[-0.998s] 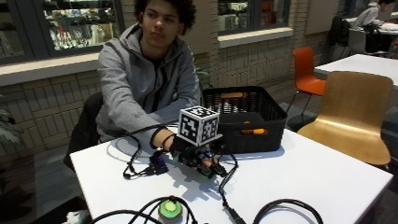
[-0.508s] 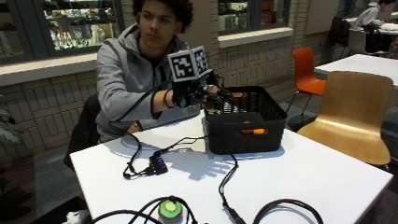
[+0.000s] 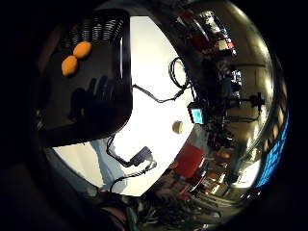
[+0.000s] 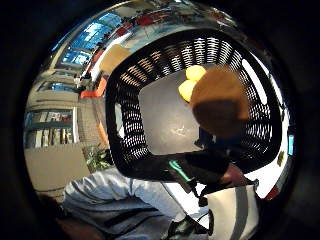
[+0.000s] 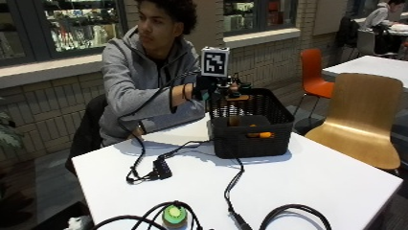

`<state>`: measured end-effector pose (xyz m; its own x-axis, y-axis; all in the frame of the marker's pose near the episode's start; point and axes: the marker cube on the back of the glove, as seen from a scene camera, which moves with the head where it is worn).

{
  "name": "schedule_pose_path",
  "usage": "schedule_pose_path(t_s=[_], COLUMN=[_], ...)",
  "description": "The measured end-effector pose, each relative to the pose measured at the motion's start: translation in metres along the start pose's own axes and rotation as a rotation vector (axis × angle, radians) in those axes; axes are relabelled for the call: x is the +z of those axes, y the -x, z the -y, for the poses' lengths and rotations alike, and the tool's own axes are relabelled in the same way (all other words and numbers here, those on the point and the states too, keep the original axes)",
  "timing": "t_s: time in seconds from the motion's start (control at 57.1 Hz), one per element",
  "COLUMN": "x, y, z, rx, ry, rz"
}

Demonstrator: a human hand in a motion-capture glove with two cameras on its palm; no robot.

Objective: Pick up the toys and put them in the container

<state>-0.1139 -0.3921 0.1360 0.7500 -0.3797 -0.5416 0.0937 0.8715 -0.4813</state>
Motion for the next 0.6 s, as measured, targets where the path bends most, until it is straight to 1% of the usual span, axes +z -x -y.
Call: schedule_pose_path(t_s=[0.035,0.053,0.14,0.245,0.368,0.525,0.595], x=[0.003,0.004,0.006,0.015,0.036,0.079,0.109], y=[-0.008,-0.010,-0.014,-0.040,-0.105,-0.199,-0.227], z=[-0.004,-0.005,-0.011,-0.030,-0.061,-0.103,-0.117], rx=[-0.035,-0.025,0.114,0.188,0.345,0.538,0.632], ry=[-0.004,-0.007,-0.020,-0.015,0.054,0.145,0.178], rz=[-0.056,-0.052,0.085,0.079,-0.013,0.099,0.107])
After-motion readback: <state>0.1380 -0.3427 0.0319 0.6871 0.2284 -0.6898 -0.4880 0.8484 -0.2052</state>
